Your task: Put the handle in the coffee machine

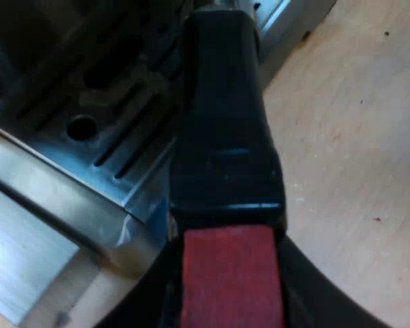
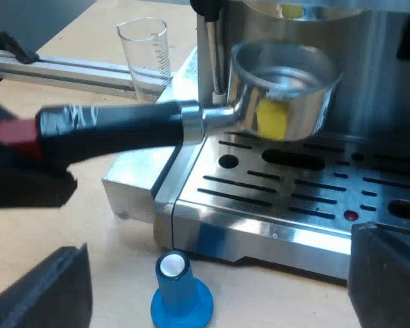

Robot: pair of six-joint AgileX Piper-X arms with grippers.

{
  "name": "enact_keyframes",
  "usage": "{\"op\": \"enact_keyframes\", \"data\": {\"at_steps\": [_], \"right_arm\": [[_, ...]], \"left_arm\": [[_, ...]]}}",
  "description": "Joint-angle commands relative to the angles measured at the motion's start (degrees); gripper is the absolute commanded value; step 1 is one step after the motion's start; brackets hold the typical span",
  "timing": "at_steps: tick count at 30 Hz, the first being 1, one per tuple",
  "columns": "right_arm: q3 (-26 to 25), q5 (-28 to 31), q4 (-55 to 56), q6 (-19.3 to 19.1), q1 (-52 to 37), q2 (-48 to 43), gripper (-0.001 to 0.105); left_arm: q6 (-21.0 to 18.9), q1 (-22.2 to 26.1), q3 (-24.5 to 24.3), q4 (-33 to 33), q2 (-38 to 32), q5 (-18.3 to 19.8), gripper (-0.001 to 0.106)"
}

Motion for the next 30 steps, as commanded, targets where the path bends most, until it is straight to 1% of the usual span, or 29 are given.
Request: {"op": "enact_keyframes", "data": {"at_steps": [1,2,4,6,7,9,11,13,15,16,20,23,26,27,28,30], "right_arm": [[-0.4,2.9,0.2,-0.7,0.1,0.1,0.077],[-0.4,3.5,0.2,-0.7,0.1,0.1,0.077],[-0.4,5.0,0.2,-0.7,0.1,0.1,0.077],[-0.4,5.5,0.2,-0.7,0.1,0.1,0.077],[-0.4,5.5,0.0,-0.7,0.1,0.4,0.077],[-0.4,5.7,-0.8,-0.7,0.1,1.0,0.077],[-0.4,6.0,-2.4,-0.7,0.0,2.1,0.077],[-0.4,9.2,-5.5,-1.4,0.0,4.5,0.077],[-0.4,12.0,-7.9,-2.4,0.0,6.3,0.077],[-0.4,12.6,-9.4,-2.5,0.0,7.4,0.077],[-0.4,12.5,-11.7,-2.4,0.0,9.3,0.077],[-0.4,13.5,-14.1,-2.7,-0.2,11.1,0.077],[-0.4,14.9,-17.4,-5.0,-1.2,12.4,0.077],[-0.4,14.8,-17.6,-5.2,-1.2,12.5,0.077],[-0.4,14.8,-18.1,-5.5,-1.5,12.7,0.077],[-0.4,14.8,-21.7,-9.0,-3.0,13.3,0.077]], "left_arm": [[4.5,0.0,-2.4,1.2,2.4,3.3,0.000],[5.5,0.2,-2.7,1.6,3.1,3.3,0.000],[8.7,1.5,-4.4,3.2,5.6,3.9,0.000],[10.2,3.5,-5.6,3.4,6.8,4.7,0.000],[11.2,5.1,-6.3,3.4,7.8,5.8,0.000],[12.0,7.5,-7.1,3.4,9.0,7.7,0.000],[13.0,9.8,-7.6,3.7,10.7,8.6,0.000],[16.6,10.4,-7.8,5.7,12.1,8.9,0.000],[19.4,10.4,-7.8,8.0,13.0,8.9,0.000],[21.1,10.2,-7.8,8.8,13.4,8.9,0.000],[21.6,10.2,-7.8,8.6,14.1,8.9,0.000],[22.0,10.2,-7.8,7.8,14.4,10.3,0.000],[22.0,10.2,-7.8,7.8,15.0,12.1,0.000],[22.0,10.2,-7.8,7.8,15.0,12.1,0.000],[22.0,10.1,-7.8,7.7,16.2,13.4,0.000],[22.0,10.1,-7.8,7.5,17.8,13.4,0.000]]}}
